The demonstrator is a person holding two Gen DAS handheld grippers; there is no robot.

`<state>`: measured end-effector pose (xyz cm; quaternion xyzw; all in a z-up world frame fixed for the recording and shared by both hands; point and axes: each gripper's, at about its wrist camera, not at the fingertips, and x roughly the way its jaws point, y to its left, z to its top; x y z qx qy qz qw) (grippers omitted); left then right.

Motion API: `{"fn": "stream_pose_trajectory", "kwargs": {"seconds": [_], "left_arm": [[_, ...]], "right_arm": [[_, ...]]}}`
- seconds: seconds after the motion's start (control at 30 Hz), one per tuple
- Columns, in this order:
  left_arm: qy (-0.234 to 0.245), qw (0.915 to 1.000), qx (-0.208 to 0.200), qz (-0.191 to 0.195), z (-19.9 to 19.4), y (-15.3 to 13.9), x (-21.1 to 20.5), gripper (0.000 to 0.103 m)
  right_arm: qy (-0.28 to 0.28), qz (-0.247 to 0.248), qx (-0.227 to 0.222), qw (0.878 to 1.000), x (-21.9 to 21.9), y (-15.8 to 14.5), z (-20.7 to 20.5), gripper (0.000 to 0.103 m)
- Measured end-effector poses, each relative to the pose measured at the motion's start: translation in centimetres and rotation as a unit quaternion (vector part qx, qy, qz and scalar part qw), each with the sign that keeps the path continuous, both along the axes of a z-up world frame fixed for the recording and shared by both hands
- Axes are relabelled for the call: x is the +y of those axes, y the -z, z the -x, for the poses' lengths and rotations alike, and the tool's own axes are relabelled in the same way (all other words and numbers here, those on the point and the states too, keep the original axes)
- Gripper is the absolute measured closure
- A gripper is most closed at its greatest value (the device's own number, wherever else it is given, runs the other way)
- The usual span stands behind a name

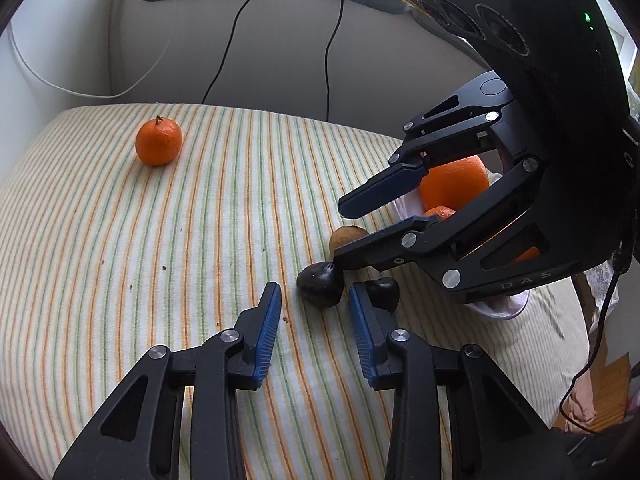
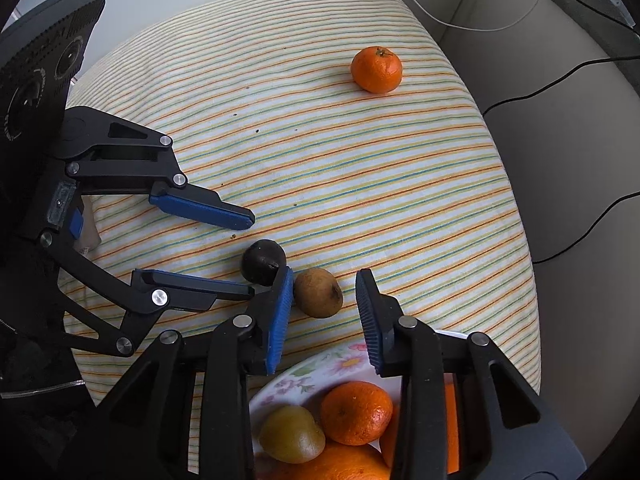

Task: Organize fruits
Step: 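Grasp the brown kiwi with the right gripper while the left grasps a dark plum, then carry the kiwi over the bowl with the right gripper while the left carries the plum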

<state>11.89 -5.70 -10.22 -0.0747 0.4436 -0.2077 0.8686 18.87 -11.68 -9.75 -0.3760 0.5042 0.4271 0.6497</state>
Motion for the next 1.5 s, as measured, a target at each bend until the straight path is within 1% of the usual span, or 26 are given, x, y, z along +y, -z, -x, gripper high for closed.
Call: {"fn": "stream_pose_trajectory", "kwargs": {"seconds": [0.1,0.17,0.23,0.27,0.33,0.4,0.53,0.67,0.83,1.2,1.5], "left_arm": [[0.003,1.0,-0.001,-0.005,-0.5,0.0,-0.2,0.076],[0.007,1.0,-0.001,-0.006,-0.7,0.2,0.0,0.078],[0.012,0.9999,-0.002,-0.007,-1.0,0.2,-0.3,0.083],[0.015,0.9999,-0.002,-0.007,-1.0,0.2,-0.4,0.083],[0.015,0.9998,-0.005,-0.013,-1.0,0.2,-0.6,0.083],[0.015,0.9998,-0.004,-0.01,-1.1,0.1,-0.5,0.084],[0.013,0.9999,-0.004,-0.009,-1.1,0.1,-0.6,0.084],[0.01,0.9999,-0.006,-0.008,0.2,-0.1,-0.2,0.084],[0.0,0.9999,-0.01,-0.009,0.6,-0.5,0.3,0.084],[-0.022,0.9994,-0.024,-0.003,2.1,-1.8,2.1,0.084],[-0.016,0.999,-0.042,0.002,3.8,-3.5,1.6,0.084]], "right_arm": [[-0.007,0.006,0.014,1.0,0.3,0.1,-0.7,0.072],[-0.011,0.011,0.018,1.0,0.3,0.1,-0.8,0.072],[-0.012,0.013,0.02,1.0,0.3,0.2,-0.8,0.072],[-0.012,0.014,0.021,1.0,0.3,0.2,-0.9,0.072],[-0.012,0.014,0.024,1.0,0.5,0.3,-1.1,0.072],[-0.01,0.011,0.028,0.999,0.5,0.4,-1.1,0.075],[-0.006,0.007,0.028,1.0,0.5,0.6,-1.2,0.075],[0.001,-0.004,0.028,1.0,0.2,0.4,-1.3,0.075],[0.006,-0.019,0.026,0.999,-0.4,-0.1,-1.3,0.076],[0.026,-0.066,0.007,0.997,-1.4,-2.7,-0.5,0.076],[0.062,-0.111,-0.016,0.992,-4.6,-5.5,1.3,0.076]]}}
